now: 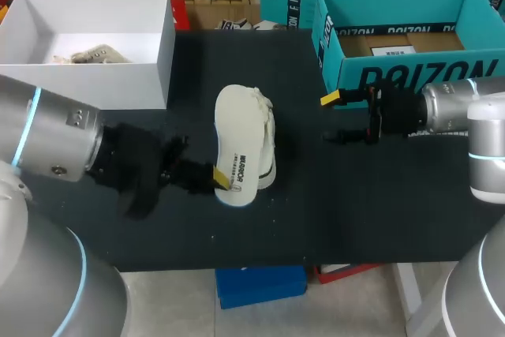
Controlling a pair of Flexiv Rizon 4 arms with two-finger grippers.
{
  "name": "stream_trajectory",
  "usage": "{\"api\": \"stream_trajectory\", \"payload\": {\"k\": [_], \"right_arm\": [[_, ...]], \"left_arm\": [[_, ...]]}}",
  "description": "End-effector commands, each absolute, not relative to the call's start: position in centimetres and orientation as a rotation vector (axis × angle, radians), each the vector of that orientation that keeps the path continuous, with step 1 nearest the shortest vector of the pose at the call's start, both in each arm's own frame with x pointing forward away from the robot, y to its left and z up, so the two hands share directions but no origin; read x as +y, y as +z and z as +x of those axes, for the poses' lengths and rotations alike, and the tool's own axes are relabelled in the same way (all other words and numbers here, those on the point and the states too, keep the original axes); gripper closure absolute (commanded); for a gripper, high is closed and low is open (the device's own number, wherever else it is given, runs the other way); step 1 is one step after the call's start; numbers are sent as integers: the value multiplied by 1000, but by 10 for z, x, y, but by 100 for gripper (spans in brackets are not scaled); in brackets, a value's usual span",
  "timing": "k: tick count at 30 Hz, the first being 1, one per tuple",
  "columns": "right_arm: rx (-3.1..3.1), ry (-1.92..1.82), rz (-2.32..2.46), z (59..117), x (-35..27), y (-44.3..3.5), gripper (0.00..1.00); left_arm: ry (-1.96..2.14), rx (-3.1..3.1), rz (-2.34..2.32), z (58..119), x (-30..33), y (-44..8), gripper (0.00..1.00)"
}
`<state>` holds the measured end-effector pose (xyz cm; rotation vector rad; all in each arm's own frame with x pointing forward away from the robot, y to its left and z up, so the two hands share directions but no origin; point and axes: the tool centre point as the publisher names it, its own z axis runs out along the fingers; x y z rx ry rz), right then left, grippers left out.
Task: Take the shoe out of the shoebox, open the shoe tongue, remove and reinsert the insole, then place the shoe into the shoebox
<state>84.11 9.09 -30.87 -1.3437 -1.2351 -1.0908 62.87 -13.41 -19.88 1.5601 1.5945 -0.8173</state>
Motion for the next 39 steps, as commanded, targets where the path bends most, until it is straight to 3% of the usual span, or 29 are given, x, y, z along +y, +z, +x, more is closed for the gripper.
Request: {"api": "stream_trajectory", "payload": {"k": [1, 12, 39], "right_arm": [[-1235, -1092, -1346, 841, 92, -309, 0], [-1235, -1092, -1346, 841, 92, -309, 0], [-1235, -1092, -1346, 841, 92, -309, 0]], "left_arm": [[-777, 1458, 1277, 633, -129, -233, 100], [-843, 1454, 1134, 660, -124, -265, 100], [-882, 1469, 1091, 667, -124, -267, 100]]}}
